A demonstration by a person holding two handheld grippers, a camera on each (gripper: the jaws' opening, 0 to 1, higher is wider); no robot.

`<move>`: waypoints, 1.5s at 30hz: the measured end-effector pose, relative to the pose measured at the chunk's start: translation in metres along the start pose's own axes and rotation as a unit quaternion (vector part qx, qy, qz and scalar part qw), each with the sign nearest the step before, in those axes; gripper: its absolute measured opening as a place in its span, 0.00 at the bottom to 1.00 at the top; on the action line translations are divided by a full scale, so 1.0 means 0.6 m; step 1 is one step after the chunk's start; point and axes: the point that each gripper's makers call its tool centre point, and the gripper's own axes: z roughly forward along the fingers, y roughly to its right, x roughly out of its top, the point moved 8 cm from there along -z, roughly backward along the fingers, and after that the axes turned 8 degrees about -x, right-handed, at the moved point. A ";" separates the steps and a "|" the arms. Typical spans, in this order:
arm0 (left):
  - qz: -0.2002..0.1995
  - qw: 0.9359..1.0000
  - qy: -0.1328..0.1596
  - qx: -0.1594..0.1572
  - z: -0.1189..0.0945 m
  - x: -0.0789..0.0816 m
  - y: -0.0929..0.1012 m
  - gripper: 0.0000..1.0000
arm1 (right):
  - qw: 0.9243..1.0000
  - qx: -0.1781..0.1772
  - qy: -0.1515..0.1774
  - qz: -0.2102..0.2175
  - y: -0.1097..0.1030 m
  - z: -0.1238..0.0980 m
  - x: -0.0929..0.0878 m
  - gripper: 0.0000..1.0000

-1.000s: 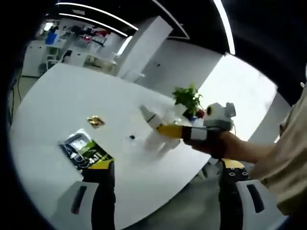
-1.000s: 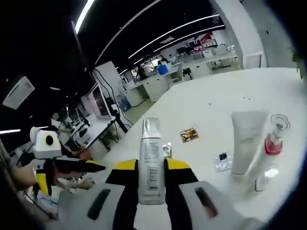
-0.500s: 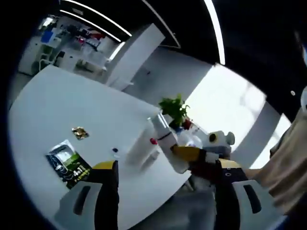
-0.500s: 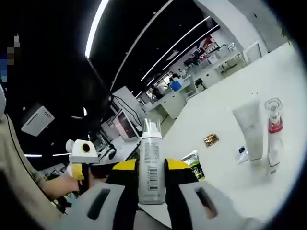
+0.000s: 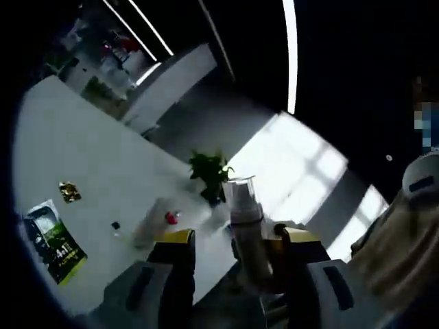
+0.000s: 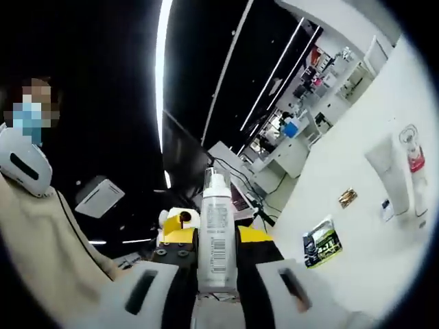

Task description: Arrange the skincare products in the storage area until every visible bottle or jar stands upright without overlapping.

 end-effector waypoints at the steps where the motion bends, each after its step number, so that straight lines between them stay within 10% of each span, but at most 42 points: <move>1: 0.000 1.000 -0.003 -0.002 0.004 0.000 0.002 0.42 | 1.000 0.007 -0.002 -0.001 -0.003 -0.002 0.001 0.20; 20: -0.009 0.997 -0.013 -0.073 0.047 0.021 0.062 0.18 | 0.996 0.082 -0.043 -0.016 -0.029 -0.019 0.026 0.20; 27: 0.057 0.994 -0.084 -0.050 0.071 0.036 0.085 0.18 | 0.992 0.092 -0.064 -0.053 -0.025 -0.033 0.044 0.20; 34: 0.135 0.977 -0.164 -0.036 0.093 0.039 0.099 0.18 | 0.977 0.095 -0.127 -0.142 -0.023 -0.042 0.054 0.20; 45: 0.258 0.925 -0.277 0.013 0.118 0.015 0.116 0.18 | 0.923 0.091 -0.221 -0.301 -0.017 -0.025 0.046 0.20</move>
